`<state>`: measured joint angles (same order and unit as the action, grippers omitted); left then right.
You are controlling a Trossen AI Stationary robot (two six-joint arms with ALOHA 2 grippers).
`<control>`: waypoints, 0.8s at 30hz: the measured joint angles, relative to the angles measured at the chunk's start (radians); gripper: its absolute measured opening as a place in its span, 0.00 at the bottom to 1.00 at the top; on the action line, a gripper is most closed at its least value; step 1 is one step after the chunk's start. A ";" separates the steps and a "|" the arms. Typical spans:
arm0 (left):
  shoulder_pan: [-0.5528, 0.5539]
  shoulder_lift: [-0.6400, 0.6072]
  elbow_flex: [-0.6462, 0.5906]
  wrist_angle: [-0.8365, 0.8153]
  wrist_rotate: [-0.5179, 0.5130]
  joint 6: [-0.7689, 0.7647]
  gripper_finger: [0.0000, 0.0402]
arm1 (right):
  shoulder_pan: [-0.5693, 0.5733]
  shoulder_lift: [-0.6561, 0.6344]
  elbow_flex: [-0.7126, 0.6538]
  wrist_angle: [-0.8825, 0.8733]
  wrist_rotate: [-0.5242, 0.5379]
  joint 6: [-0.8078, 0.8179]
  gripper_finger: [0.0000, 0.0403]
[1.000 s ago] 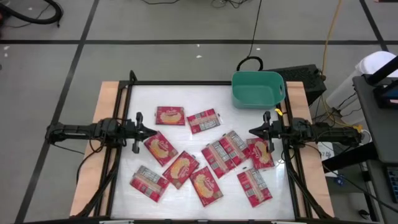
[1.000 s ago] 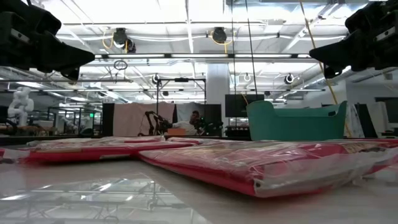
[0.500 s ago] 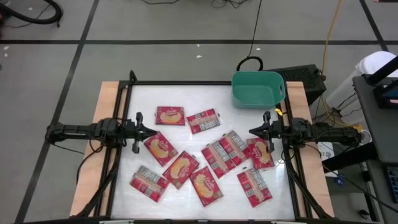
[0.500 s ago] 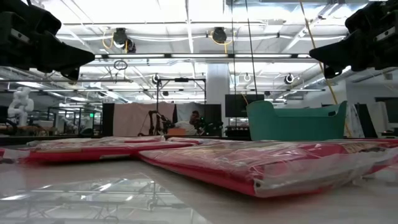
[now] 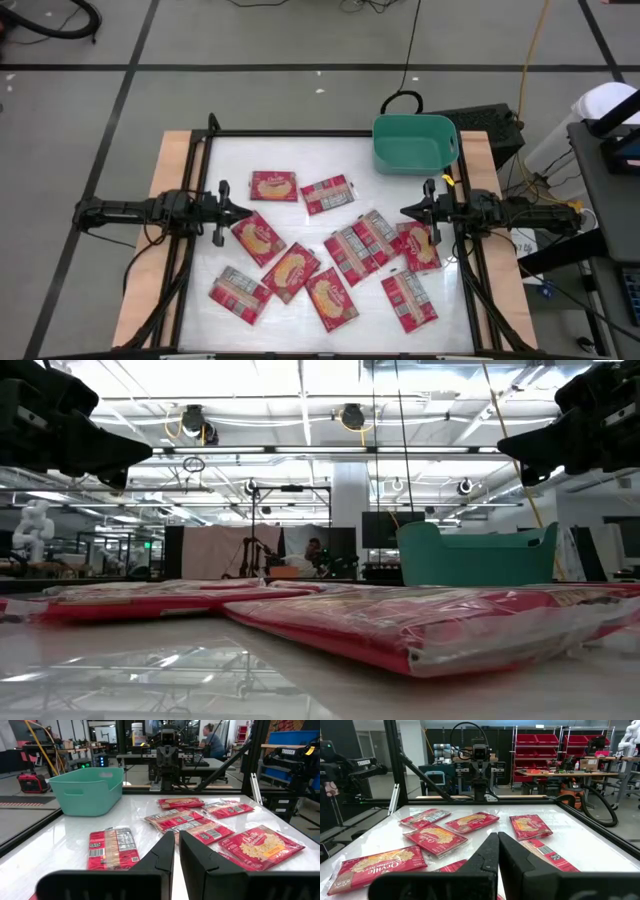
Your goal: Sort popcorn bags into baskets
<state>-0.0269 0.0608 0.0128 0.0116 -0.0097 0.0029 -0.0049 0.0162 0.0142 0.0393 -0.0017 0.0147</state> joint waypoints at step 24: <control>0.000 0.000 -0.001 0.010 -0.001 0.090 0.08 | 0.000 0.000 0.000 0.000 0.000 0.000 0.00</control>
<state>-0.0269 0.0607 0.0120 0.0213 -0.0109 0.0924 -0.0050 0.0162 0.0143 0.0391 -0.0017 0.0147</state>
